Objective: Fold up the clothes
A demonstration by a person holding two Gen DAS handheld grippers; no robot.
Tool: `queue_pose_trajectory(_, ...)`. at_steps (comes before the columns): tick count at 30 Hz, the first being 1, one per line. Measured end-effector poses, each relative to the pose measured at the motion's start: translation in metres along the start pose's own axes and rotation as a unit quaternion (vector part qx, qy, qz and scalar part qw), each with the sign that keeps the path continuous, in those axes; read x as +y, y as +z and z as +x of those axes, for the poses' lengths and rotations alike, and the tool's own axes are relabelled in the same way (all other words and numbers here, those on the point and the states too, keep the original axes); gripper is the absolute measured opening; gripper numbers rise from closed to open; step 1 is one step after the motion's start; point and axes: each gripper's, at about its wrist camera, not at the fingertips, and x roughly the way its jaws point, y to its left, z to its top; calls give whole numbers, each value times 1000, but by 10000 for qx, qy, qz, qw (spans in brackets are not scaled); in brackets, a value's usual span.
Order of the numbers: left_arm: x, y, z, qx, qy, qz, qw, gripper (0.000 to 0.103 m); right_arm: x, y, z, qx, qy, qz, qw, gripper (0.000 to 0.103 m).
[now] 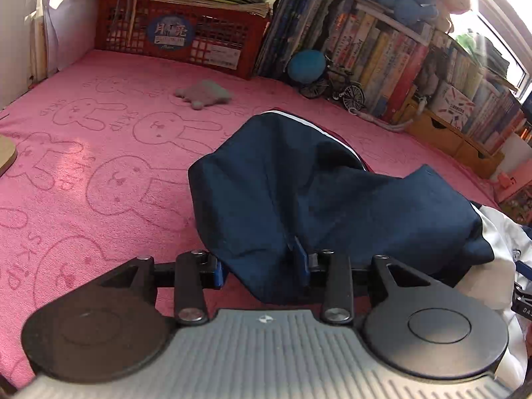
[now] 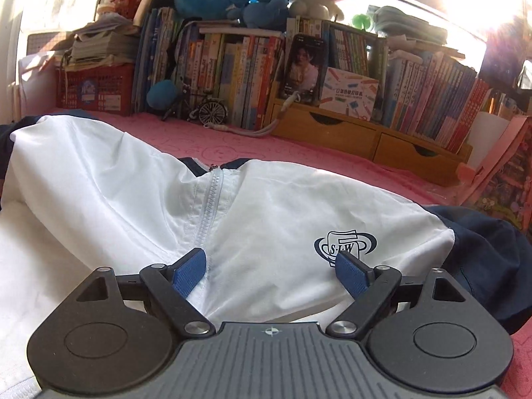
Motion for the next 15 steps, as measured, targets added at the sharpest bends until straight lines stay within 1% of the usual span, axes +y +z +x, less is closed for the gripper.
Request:
queue_pose_trajectory(1,3,-1,-11,-118,-429,-70,9990,50,-1,-2,1,37,9,64,10000,86)
queue_pose_trajectory(2,8,0,-22,-272,-884,-217,9955,67,-3,-5,3,74,19,128,9999,86)
queue_pose_trajectory(3,13,2,-31,-437,-1317,-416,9894,76,-3,-6,4,66,26,161,9998,86)
queue_pose_trajectory(4,17,6,-38,-626,-1528,-611,9844,87,-4,-8,6,53,34,190,9998,86)
queue_pose_trajectory(6,25,17,-48,-1020,-1773,-985,9739,89,-3,-9,8,57,33,183,9998,87)
queue_pose_trajectory(7,29,23,-53,-1215,-1893,-1172,9673,93,-3,-9,8,66,34,186,9998,87)
queue_pose_trajectory(8,31,28,-51,-1303,-1689,-1244,9690,97,-3,-9,8,76,35,189,9998,88)
queue_pose_trajectory(9,32,34,-43,-1286,-1277,-1294,9749,99,-3,-9,9,85,36,192,9998,88)
queue_pose_trajectory(10,37,40,-30,-1168,-962,-1427,9781,99,-2,-9,9,87,33,192,9998,88)
queue_pose_trajectory(11,42,44,-15,-1019,-697,-1589,9795,99,-2,-9,9,87,30,190,9998,88)
queue_pose_trajectory(12,49,47,3,-820,-553,-1806,9786,99,-2,-9,9,87,26,189,9998,88)
queue_pose_trajectory(15,68,48,58,-136,-264,-2408,9701,99,0,-9,9,85,6,168,9998,88)
